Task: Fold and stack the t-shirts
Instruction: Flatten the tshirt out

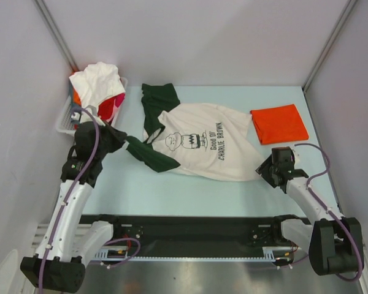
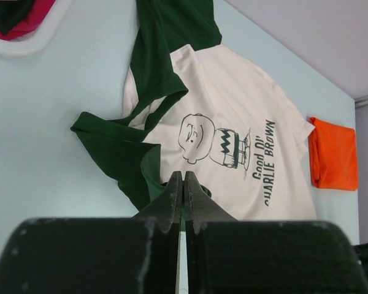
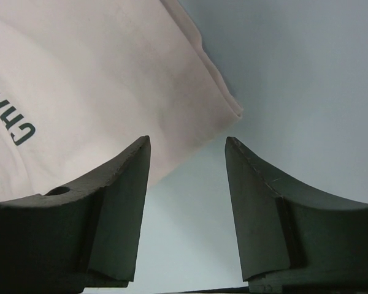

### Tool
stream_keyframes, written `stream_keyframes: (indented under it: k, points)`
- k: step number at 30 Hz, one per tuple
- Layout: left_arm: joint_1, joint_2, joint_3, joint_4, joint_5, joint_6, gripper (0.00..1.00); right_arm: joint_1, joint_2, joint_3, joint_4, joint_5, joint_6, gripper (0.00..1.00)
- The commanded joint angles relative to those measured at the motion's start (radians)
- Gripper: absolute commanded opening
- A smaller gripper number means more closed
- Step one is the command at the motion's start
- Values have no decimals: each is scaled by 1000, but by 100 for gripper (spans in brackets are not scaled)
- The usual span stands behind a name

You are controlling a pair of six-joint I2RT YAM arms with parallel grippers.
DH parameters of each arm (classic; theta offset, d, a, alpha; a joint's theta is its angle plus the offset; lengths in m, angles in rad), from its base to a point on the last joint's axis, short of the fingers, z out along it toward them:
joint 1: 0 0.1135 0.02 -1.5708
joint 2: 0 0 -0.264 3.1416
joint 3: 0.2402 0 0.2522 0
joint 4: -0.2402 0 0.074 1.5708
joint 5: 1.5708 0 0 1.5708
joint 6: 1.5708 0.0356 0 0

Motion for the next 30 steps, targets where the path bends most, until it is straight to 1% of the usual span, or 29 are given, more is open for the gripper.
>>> stream_keyframes:
  k: [1, 4, 6, 8, 9, 11, 13, 18, 26, 29, 30]
  points:
    - [37, 8, 81, -4, 103, -9, 0, 5, 37, -5, 37, -36, 21, 57]
    - [38, 20, 94, -3, 119, -11, 0, 13, 61, -8, 58, -28, 25, 56]
    - [40, 24, 101, -4, 119, -6, 0, 16, 76, -5, 71, -19, 27, 51]
    - [41, 25, 105, -4, 117, -5, 0, 16, 89, -2, 86, -5, 25, 40]
    - [44, 25, 108, -4, 116, -3, 0, 16, 103, 7, 92, -1, 24, 30]
    - [46, 28, 114, -3, 116, 3, 0, 16, 121, 27, 85, 10, 22, 23]
    - [47, 33, 122, -9, 111, 9, 0, 16, 144, 65, 77, 16, 19, 22]
    - [49, 43, 127, -12, 100, 17, 1, 16, 196, 141, 78, 13, 24, 23]
    - [51, 66, 133, -7, 71, 31, 0, 16, 401, 326, 104, 1, 19, 24]
    - [54, 74, 131, -6, 57, 37, 0, 16, 472, 386, 132, -34, 13, 48]
    - [55, 76, 131, -7, 59, 37, 0, 16, 485, 400, 135, -43, 4, 60]
